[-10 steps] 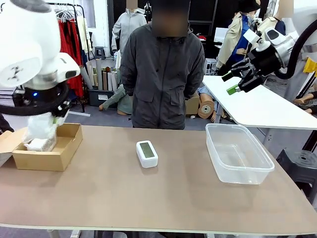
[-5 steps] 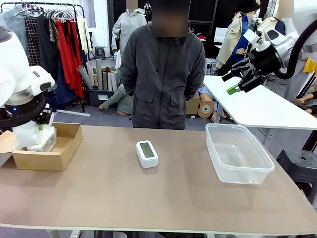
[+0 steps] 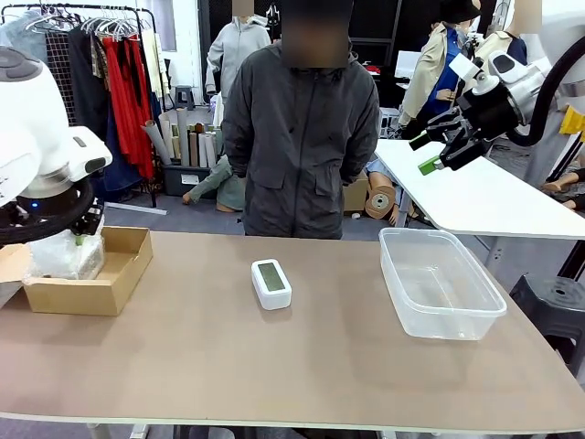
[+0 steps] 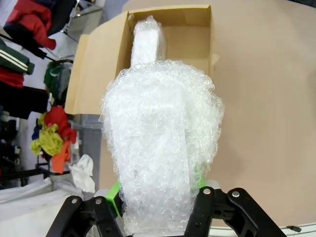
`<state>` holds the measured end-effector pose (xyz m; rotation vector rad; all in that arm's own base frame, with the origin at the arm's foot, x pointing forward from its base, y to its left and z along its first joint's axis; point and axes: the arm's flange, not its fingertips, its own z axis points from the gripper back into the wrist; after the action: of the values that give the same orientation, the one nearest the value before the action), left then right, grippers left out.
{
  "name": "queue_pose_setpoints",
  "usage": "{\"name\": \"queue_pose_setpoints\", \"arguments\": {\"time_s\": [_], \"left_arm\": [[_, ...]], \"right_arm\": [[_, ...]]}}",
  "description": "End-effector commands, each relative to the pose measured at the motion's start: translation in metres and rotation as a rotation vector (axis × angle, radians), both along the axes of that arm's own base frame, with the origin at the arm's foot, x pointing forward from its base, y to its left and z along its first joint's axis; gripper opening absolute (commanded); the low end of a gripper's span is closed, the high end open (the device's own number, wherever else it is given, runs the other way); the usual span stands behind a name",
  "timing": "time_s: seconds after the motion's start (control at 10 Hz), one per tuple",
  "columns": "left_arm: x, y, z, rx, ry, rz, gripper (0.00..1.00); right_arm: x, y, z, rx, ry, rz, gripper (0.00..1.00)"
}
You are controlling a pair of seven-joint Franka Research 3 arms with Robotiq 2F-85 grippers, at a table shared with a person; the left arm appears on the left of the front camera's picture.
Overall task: Separate and place wrapped and unwrapped clocks.
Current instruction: If the picked Digital clock is wrapped, place it in the Package Box ; if not, place it in the Organizing box.
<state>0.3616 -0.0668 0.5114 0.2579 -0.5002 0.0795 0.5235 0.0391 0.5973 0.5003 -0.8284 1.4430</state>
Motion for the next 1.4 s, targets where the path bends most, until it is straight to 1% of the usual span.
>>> {"name": "queue_pose_setpoints", "arguments": {"time_s": [0.0, 0.1, 0.2, 0.3, 0.5, 0.6, 0.9, 1.1, 1.3], "left_arm": [[0.026, 0.007, -0.002, -0.055, -0.033, 0.004, 0.0], [0.042, 0.011, -0.008, -0.081, -0.03, -0.012, 0.0], [0.056, 0.016, -0.015, -0.112, -0.043, -0.04, 0.0], [0.071, 0.026, -0.026, -0.132, -0.036, -0.038, 0.0], [0.09, 0.044, -0.05, -0.172, -0.071, -0.099, 0.0], [0.102, 0.054, -0.061, -0.167, -0.08, -0.117, 0.0], [0.126, 0.058, -0.079, -0.205, -0.085, -0.167, 0.0], [0.139, 0.059, -0.094, -0.203, -0.053, -0.171, 0.0], [0.145, 0.063, -0.108, -0.189, -0.051, -0.154, 0.0]], "right_arm": [[0.0, 0.0, 0.001, -0.01, -0.005, 0.0, 1.0], [0.0, 0.0, 0.001, -0.01, -0.005, 0.0, 1.0], [0.0, 0.0, 0.001, -0.01, -0.005, 0.0, 1.0], [0.0, 0.0, 0.001, -0.01, -0.005, 0.0, 1.0], [0.0, 0.0, 0.001, -0.01, -0.005, 0.0, 1.0], [0.0, 0.0, 0.001, -0.01, -0.005, 0.0, 1.0], [0.0, 0.0, 0.001, -0.01, -0.005, 0.0, 1.0], [0.0, 0.0, 0.001, -0.01, -0.005, 0.0, 1.0], [0.0, 0.0, 0.001, -0.01, -0.005, 0.0, 1.0]]}}
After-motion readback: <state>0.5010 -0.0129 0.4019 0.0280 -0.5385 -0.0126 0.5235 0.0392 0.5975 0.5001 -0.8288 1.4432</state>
